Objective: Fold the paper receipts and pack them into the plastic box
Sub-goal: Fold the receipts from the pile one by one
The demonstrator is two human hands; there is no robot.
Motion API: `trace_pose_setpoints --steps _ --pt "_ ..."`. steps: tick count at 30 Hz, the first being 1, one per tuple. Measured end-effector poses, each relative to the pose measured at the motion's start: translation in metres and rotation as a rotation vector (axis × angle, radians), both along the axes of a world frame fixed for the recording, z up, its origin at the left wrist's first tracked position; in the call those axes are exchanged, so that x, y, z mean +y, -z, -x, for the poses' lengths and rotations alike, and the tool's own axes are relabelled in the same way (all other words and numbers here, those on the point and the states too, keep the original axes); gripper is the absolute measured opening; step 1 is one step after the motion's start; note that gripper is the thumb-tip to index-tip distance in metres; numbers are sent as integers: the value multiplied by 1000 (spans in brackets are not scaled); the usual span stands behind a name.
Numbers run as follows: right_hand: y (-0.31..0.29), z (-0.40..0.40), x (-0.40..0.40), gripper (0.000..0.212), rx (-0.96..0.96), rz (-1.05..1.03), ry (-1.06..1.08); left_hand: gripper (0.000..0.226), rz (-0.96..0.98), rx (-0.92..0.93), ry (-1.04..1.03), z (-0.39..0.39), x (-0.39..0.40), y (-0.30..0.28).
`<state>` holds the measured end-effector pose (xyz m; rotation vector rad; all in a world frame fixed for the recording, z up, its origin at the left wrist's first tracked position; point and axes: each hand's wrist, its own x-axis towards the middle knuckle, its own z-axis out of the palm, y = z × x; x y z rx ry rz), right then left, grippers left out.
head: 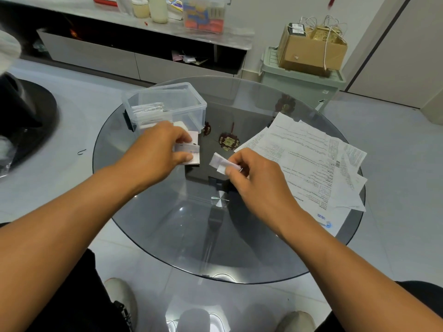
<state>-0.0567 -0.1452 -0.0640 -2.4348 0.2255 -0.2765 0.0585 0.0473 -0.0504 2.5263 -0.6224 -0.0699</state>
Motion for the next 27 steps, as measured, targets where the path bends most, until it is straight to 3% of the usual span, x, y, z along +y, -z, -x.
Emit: trace_pose_setpoints --steps 2,6,11,15,19,23,27 --pt "-4 1 0 6 0 -79 34 4 -23 33 11 0 -2 3" --pt "-8 1 -4 6 14 -278 101 15 90 129 15 3 -4 2" --pt "-11 -3 -7 8 62 -766 92 17 605 617 -72 7 -12 0" --pt "-8 -3 -3 12 92 -857 41 23 713 840 -28 20 -21 -2" --pt "-6 -3 4 9 19 -1012 171 28 660 911 127 37 -28 -2" --pt "-8 -2 4 15 -37 -1136 227 28 719 949 155 35 -27 -3" --pt "-9 1 4 14 25 -1041 195 28 645 761 229 41 -31 1"
